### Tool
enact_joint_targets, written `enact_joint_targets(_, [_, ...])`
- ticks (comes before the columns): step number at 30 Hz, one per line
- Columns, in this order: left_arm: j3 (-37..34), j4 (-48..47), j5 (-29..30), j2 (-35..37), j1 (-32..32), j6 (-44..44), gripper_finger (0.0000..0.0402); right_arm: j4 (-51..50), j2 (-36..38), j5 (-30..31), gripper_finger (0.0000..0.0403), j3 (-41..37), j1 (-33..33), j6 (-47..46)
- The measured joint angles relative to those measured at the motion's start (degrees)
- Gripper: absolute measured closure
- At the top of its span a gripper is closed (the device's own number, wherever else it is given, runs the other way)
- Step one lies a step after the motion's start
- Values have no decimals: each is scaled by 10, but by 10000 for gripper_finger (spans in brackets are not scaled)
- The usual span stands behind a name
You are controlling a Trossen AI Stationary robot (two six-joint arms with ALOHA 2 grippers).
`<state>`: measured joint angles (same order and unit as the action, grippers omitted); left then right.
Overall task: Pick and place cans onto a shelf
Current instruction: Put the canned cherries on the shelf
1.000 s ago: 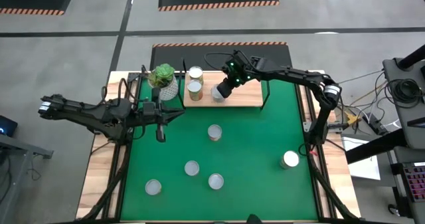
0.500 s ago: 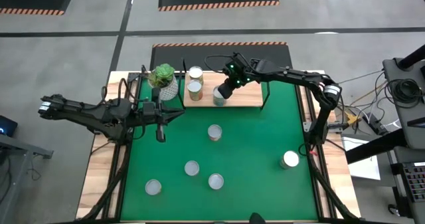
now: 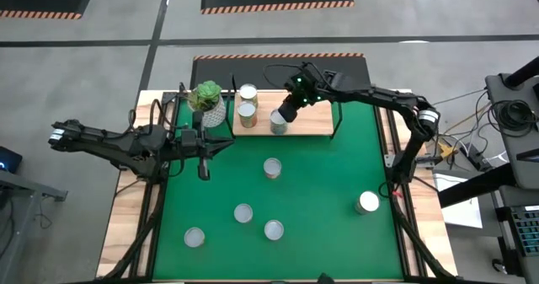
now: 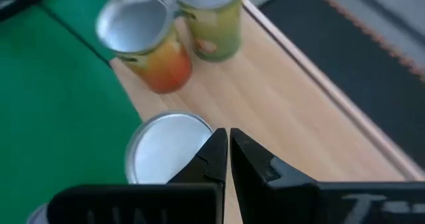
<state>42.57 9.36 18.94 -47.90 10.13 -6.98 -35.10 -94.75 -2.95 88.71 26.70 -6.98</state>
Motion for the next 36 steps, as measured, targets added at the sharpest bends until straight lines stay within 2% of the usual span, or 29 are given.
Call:
enact_joint_targets(8, [0, -1, 0, 0, 0, -4, 402, -4, -9, 1, 394, -6, -56, 51])
enact_joint_targets(12, [0, -1, 0, 0, 0, -6, 402, -2, -22, 32, 394, -7, -72, 57])
enact_joint_targets(26, [0, -4, 0, 0, 0, -6, 402, 9, -62, 86, 394, -8, -72, 72])
enact_joint_targets(32, [0, -5, 0, 0, 0, -6, 402, 18, -79, 141, 394, -7, -69, 118])
enact_joint_targets(36, [0, -5, 0, 0, 0, -6, 402, 41, -86, 154, 394, -7, -55, 159])
